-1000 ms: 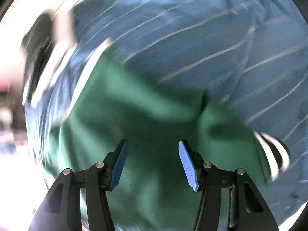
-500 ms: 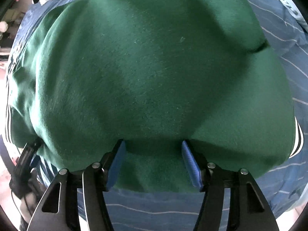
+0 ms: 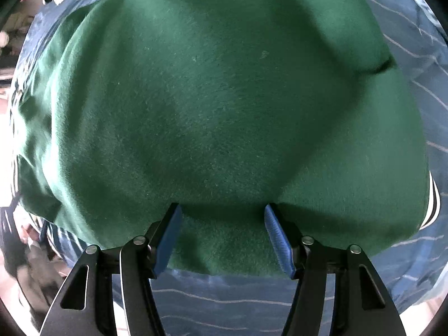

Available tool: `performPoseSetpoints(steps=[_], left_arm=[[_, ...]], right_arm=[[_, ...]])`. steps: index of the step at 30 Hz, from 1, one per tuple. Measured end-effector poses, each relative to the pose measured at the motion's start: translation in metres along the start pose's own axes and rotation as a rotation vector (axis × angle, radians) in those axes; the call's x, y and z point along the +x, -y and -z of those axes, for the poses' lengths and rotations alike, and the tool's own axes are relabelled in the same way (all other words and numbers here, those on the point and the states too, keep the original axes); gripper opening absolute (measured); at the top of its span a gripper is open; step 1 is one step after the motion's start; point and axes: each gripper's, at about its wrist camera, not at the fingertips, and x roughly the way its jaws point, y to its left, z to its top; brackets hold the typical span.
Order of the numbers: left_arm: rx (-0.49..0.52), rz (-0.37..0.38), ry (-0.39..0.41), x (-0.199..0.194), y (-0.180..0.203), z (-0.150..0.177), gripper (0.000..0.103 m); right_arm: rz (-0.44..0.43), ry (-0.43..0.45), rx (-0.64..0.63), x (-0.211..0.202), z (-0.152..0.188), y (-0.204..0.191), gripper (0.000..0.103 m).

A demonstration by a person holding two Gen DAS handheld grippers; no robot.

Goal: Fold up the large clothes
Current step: 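Grasp the striped cuff with the left tool and lift it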

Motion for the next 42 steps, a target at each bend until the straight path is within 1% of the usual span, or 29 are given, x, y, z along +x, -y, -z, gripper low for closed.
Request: performPoseSetpoints(steps=[1, 2, 3, 5, 6, 7, 9, 10, 11, 12, 13, 15, 17, 18, 19, 20, 23, 25, 27, 30, 32, 33, 34, 36, 37, 38, 39, 40, 42], left_arm=[[-0.001, 0.001, 0.012, 0.003, 0.005, -0.001, 0.064], [0.005, -0.002, 0.024, 0.007, 0.011, -0.007, 0.06], [0.01, 0.012, 0.033, 0.008, 0.016, -0.01, 0.046], [0.048, 0.035, 0.045, 0.013, 0.029, -0.014, 0.037], [0.065, 0.057, 0.059, 0.013, 0.035, -0.014, 0.036], [0.067, 0.078, 0.064, 0.013, 0.035, -0.012, 0.035], [0.037, 0.166, 0.048, 0.017, 0.02, -0.018, 0.036], [-0.009, 0.19, 0.022, 0.027, 0.011, -0.024, 0.04], [-0.041, 0.22, 0.008, 0.037, 0.006, -0.026, 0.049], [-0.073, 0.266, 0.001, 0.043, 0.001, -0.029, 0.054], [-0.079, 0.281, 0.006, 0.045, 0.001, -0.03, 0.055], [-0.054, 0.262, 0.023, 0.048, 0.012, -0.033, 0.059], [-0.019, 0.227, 0.041, 0.05, 0.026, -0.033, 0.059], [-0.006, 0.219, 0.045, 0.053, 0.034, -0.034, 0.055], [0.019, 0.186, 0.057, 0.053, 0.042, -0.034, 0.045], [0.039, 0.172, 0.052, 0.053, 0.049, -0.035, 0.034], [0.094, 0.105, 0.075, 0.043, 0.067, -0.04, 0.029], [0.117, 0.099, 0.096, 0.027, 0.078, -0.05, 0.028], [0.16, 0.116, 0.126, 0.009, 0.091, -0.066, 0.027], [0.253, 0.119, 0.199, -0.031, 0.12, -0.098, 0.027], [0.314, 0.117, 0.253, -0.057, 0.137, -0.114, 0.027], [0.377, 0.103, 0.291, -0.074, 0.15, -0.119, 0.027], [0.414, 0.1, 0.313, -0.085, 0.157, -0.12, 0.027], [0.541, 0.105, 0.366, -0.112, 0.184, -0.11, 0.027], [0.635, 0.112, 0.38, -0.127, 0.203, -0.093, 0.027], [0.683, 0.128, 0.377, -0.134, 0.212, -0.081, 0.026], [0.763, 0.163, 0.353, -0.143, 0.23, -0.052, 0.026], [0.803, 0.187, 0.331, -0.147, 0.237, -0.035, 0.026], [0.951, 0.264, 0.226, -0.15, 0.26, 0.035, 0.026]], right_arm=[[0.017, 0.003, -0.018, 0.001, 0.0, -0.004, 0.064], [0.026, 0.007, -0.028, 0.001, 0.001, -0.009, 0.066], [0.031, 0.011, -0.039, 0.001, 0.002, -0.012, 0.066], [0.03, 0.018, -0.048, 0.002, 0.003, -0.015, 0.067], [0.027, 0.022, -0.047, 0.001, 0.004, -0.015, 0.067], [0.024, 0.023, -0.046, 0.002, 0.006, -0.013, 0.067], [0.019, 0.02, -0.044, 0.003, 0.006, -0.013, 0.068], [0.015, 0.017, -0.04, 0.003, 0.01, -0.004, 0.068], [0.011, 0.011, -0.036, 0.003, 0.009, -0.002, 0.068], [0.008, 0.007, -0.034, 0.007, 0.005, 0.002, 0.068], [0.003, 0.003, -0.031, 0.007, 0.003, 0.003, 0.068], [-0.012, -0.003, -0.02, 0.008, 0.0, 0.006, 0.068], [-0.025, -0.007, -0.011, 0.006, -0.008, 0.022, 0.068], [-0.03, -0.009, -0.007, 0.005, -0.009, 0.024, 0.068], [-0.036, -0.01, -0.005, 0.007, -0.009, 0.026, 0.068], [-0.047, -0.009, -0.004, 0.006, -0.01, 0.028, 0.068], [-0.111, 0.013, -0.013, 0.008, -0.007, 0.033, 0.069], [-0.198, 0.022, 0.011, 0.002, -0.005, 0.041, 0.069], [-0.268, 0.041, 0.043, -0.01, -0.005, 0.051, 0.069], [-0.326, 0.118, 0.067, -0.037, -0.006, 0.061, 0.069], [-0.316, 0.185, 0.085, -0.058, -0.009, 0.071, 0.069], [-0.299, 0.205, 0.097, -0.065, -0.011, 0.078, 0.069], [-0.292, 0.22, 0.115, -0.069, -0.012, 0.085, 0.069], [-0.285, 0.217, 0.16, -0.071, -0.017, 0.104, 0.069], [-0.277, 0.211, 0.185, -0.068, -0.016, 0.111, 0.069], [-0.257, 0.204, 0.213, -0.063, -0.014, 0.117, 0.069], [-0.232, 0.189, 0.226, -0.059, -0.017, 0.124, 0.069], [-0.187, 0.16, 0.239, -0.05, -0.015, 0.124, 0.069], [-0.112, 0.07, 0.269, -0.025, -0.003, 0.133, 0.069]])
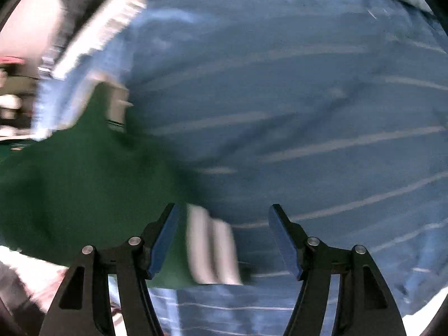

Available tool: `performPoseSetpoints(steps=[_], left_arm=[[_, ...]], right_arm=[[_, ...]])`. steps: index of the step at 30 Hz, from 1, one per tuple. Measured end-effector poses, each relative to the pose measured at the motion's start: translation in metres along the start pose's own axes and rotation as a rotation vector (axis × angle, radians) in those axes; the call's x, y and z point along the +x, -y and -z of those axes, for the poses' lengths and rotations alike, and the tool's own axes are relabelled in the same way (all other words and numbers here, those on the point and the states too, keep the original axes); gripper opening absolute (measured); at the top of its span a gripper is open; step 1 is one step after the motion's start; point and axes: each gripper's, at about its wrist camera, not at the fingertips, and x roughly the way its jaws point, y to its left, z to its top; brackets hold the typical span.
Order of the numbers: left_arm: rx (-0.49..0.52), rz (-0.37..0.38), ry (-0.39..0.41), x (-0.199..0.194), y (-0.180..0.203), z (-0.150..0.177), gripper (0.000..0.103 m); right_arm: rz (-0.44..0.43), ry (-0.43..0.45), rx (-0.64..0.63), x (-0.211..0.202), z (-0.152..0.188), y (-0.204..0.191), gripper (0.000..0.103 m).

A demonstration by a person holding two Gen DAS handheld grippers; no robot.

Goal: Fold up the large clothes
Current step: 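Grasp the striped cuff with the left tool and lift it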

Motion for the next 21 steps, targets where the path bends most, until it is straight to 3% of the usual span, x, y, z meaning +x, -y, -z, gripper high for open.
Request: performPoseSetpoints(steps=[4, 7, 9, 13, 16, 19, 20, 21], left_arm=[[0.149, 0.224, -0.194, 0.014, 0.107, 0.075, 0.025], [0.209, 0.351, -0.342, 0.026, 0.159, 0.139, 0.025], [0.244, 0.382, -0.442, 0.038, 0.179, 0.183, 0.025], [0.303, 0.305, -0.583, 0.061, 0.189, 0.24, 0.026], [0.357, 0.241, -0.606, 0.059, 0.192, 0.24, 0.028], [0.403, 0.164, -0.631, 0.051, 0.198, 0.228, 0.037], [0.423, 0.142, -0.642, 0.046, 0.196, 0.223, 0.043], [0.422, 0.139, -0.653, 0.04, 0.194, 0.216, 0.058]], right_arm=[[-0.096, -0.141, 0.104, 0.048, 0.012, 0.038, 0.069], [-0.124, -0.123, 0.083, 0.054, 0.015, 0.047, 0.069], [-0.131, -0.122, 0.06, 0.051, 0.015, 0.049, 0.069], [-0.161, -0.144, 0.05, 0.047, 0.013, 0.057, 0.069], [-0.175, -0.158, 0.075, 0.035, 0.02, 0.072, 0.069], [-0.2, -0.151, 0.095, 0.019, 0.022, 0.085, 0.069], [-0.21, -0.145, 0.099, 0.012, 0.023, 0.089, 0.069], [-0.216, -0.137, 0.1, 0.006, 0.024, 0.091, 0.069]])
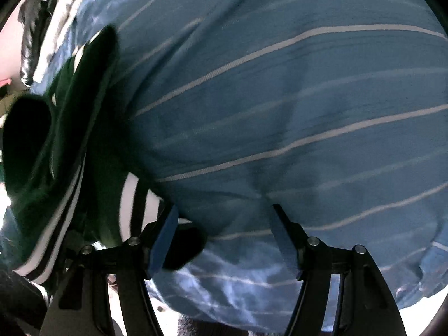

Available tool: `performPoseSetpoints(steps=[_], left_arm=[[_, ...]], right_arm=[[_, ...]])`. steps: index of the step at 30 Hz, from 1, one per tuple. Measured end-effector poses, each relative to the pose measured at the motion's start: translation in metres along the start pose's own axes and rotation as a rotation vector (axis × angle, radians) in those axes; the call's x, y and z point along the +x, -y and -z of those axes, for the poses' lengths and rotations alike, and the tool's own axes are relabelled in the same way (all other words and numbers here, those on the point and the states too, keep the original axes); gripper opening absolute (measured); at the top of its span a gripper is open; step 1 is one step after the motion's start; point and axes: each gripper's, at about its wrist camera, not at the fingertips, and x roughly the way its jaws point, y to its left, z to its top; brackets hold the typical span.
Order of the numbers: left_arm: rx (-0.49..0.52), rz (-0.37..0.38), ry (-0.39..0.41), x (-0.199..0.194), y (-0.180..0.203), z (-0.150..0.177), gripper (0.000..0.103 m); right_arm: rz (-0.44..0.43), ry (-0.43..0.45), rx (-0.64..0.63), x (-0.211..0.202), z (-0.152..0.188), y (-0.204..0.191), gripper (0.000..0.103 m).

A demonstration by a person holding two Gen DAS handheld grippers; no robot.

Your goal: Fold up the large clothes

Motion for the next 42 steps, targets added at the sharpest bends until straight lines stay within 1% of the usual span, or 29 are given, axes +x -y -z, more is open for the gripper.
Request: performPoseSetpoints(steps=[2, 4, 6, 7, 8, 10, 11, 14, 16, 17, 18, 19, 20, 21, 22, 24, 25, 27, 29, 30, 31, 32, 33, 34, 37, 38, 40, 41, 42], left_arm=[[-0.045, 0.028, -0.008, -0.016, -0.017, 0.003, 0.076], [-0.122, 0.052, -0.01, -0.034, -0.035, 0.008, 0.076], [-0.174, 0.038, 0.001, -0.051, -0.049, 0.011, 0.079], [-0.192, 0.023, 0.009, -0.052, -0.055, 0.006, 0.082], [-0.21, -0.008, 0.028, -0.059, -0.061, 0.004, 0.088], [-0.233, -0.105, 0.08, -0.078, -0.078, 0.01, 0.088], [-0.244, -0.148, 0.1, -0.083, -0.086, 0.012, 0.088], [-0.294, -0.246, 0.129, -0.085, -0.119, 0.015, 0.088], [-0.317, -0.278, 0.102, -0.072, -0.14, 0.01, 0.088], [-0.33, -0.306, 0.098, -0.068, -0.151, 0.008, 0.088], [-0.344, -0.326, 0.103, -0.064, -0.16, 0.006, 0.088], [-0.356, -0.339, 0.105, -0.064, -0.167, 0.005, 0.088], [-0.366, -0.353, 0.107, -0.063, -0.172, 0.004, 0.088], [-0.374, -0.364, 0.109, -0.063, -0.179, 0.003, 0.088], [-0.384, -0.373, 0.109, -0.06, -0.185, 0.0, 0.088], [-0.393, -0.383, 0.112, -0.063, -0.191, 0.001, 0.088], [-0.397, -0.386, 0.117, -0.064, -0.195, 0.0, 0.088], [-0.407, -0.384, 0.117, -0.066, -0.197, 0.0, 0.088], [-0.423, -0.364, 0.108, -0.064, -0.201, 0.0, 0.088], [-0.43, -0.355, 0.092, -0.059, -0.203, 0.001, 0.088], [-0.431, -0.348, 0.079, -0.054, -0.205, 0.002, 0.088], [-0.431, -0.35, 0.062, -0.049, -0.206, 0.003, 0.088], [-0.429, -0.353, 0.041, -0.044, -0.207, 0.004, 0.088], [-0.422, -0.355, 0.009, -0.037, -0.208, 0.005, 0.088], [-0.403, -0.336, -0.011, -0.027, -0.208, 0.006, 0.088], [-0.393, -0.335, -0.019, -0.023, -0.208, 0.007, 0.088], [-0.351, -0.322, -0.068, 0.003, -0.205, 0.008, 0.088], [-0.343, -0.304, -0.092, 0.014, -0.205, 0.008, 0.088], [-0.347, -0.267, -0.112, 0.025, -0.205, 0.009, 0.089]], right_arm=[[-0.015, 0.026, -0.006, -0.016, 0.004, 0.0, 0.069], [-0.031, 0.051, -0.021, -0.031, 0.006, -0.005, 0.069], [-0.07, 0.082, -0.038, -0.046, 0.005, -0.02, 0.074], [-0.114, 0.103, -0.044, -0.055, 0.005, -0.029, 0.08], [-0.172, 0.122, -0.051, -0.065, 0.006, -0.038, 0.083], [-0.271, 0.133, -0.068, -0.075, 0.007, -0.059, 0.084], [-0.34, 0.132, -0.088, -0.077, 0.005, -0.074, 0.087], [-0.455, 0.085, -0.137, -0.059, 0.002, -0.127, 0.092], [-0.466, 0.031, -0.149, -0.033, -0.01, -0.153, 0.092], [-0.465, -0.018, -0.145, -0.014, -0.017, -0.164, 0.092], [-0.522, -0.086, -0.115, 0.012, -0.024, -0.174, 0.092], [-0.617, -0.122, -0.067, 0.03, -0.031, -0.178, 0.092], [-0.722, -0.143, -0.019, 0.046, -0.037, -0.183, 0.076], [-0.748, -0.136, -0.011, 0.053, -0.042, -0.186, 0.052], [-0.72, -0.108, -0.03, 0.053, -0.045, -0.19, 0.009], [-0.678, 0.055, -0.072, 0.024, -0.049, -0.195, 0.008], [-0.676, 0.114, -0.079, 0.008, -0.052, -0.195, 0.008], [-0.622, 0.198, -0.104, -0.018, -0.06, -0.198, 0.007], [-0.487, 0.276, -0.164, -0.027, -0.066, -0.204, 0.007], [-0.365, 0.27, -0.217, -0.02, -0.071, -0.21, 0.008], [-0.294, 0.224, -0.244, -0.01, -0.076, -0.212, 0.013], [-0.283, 0.171, -0.218, -0.001, -0.08, -0.209, 0.028], [-0.301, 0.113, -0.156, 0.006, -0.083, -0.202, 0.04], [-0.323, 0.104, -0.127, 0.003, -0.081, -0.198, 0.052], [-0.305, 0.178, -0.124, -0.029, -0.054, -0.186, 0.058], [-0.308, 0.176, -0.109, -0.036, -0.039, -0.176, 0.064], [-0.346, 0.117, -0.07, -0.028, -0.012, -0.16, 0.066], [-0.366, 0.06, -0.053, -0.016, 0.004, -0.153, 0.066], [-0.355, 0.015, -0.043, -0.007, 0.012, -0.141, 0.066]])
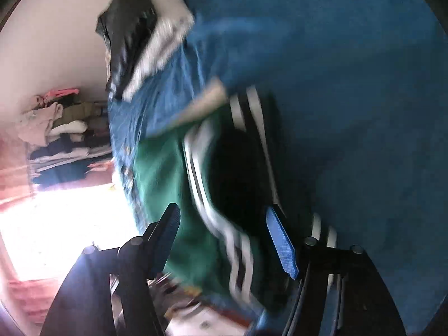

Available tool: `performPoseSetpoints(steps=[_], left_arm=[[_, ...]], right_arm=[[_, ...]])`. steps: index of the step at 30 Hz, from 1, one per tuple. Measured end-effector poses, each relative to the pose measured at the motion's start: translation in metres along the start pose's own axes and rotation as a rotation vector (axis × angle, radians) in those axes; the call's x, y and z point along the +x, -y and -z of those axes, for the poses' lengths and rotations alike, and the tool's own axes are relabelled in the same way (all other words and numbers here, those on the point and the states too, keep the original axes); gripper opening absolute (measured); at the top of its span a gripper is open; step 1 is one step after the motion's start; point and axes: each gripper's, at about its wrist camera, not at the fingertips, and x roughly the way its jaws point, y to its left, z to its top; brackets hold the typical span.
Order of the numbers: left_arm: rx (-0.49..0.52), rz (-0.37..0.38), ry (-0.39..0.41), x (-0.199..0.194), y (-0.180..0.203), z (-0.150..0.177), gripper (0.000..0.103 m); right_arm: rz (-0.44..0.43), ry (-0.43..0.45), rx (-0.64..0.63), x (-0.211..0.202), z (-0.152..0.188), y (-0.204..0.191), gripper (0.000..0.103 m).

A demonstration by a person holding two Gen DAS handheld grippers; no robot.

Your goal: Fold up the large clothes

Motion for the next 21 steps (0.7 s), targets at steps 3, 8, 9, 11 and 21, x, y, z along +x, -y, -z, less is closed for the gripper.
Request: performPoseSetpoints(steps=[3, 8, 9, 11, 21], left_arm=[[0.0, 0.061, -0.013, 0.012, 0.006, -0.002, 0.101], [0.036, 0.046, -0.041, 0.02, 0.015, -0.007, 0.103], [0.032, 0.057, -0.055, 0.019, 0.014, -0.009, 0.103], [0.022, 0.078, -0.059, 0.013, 0.008, -0.013, 0.103], [-0.021, -0.205, 0.097, -0.021, -0.088, -0.019, 0.103]], right_arm=[[0.14, -0.081, 0.031, 0.029, 0.035, 0.021, 0.066], [0.133, -0.043, 0.008, 0.055, 0.06, 0.012, 0.017], [0.179, 0.0, -0.03, 0.049, 0.064, -0.002, 0.016], [0.212, 0.078, -0.053, 0.035, 0.068, -0.02, 0.013], [0.257, 0.081, 0.014, 0.006, 0.048, -0.019, 0.03]])
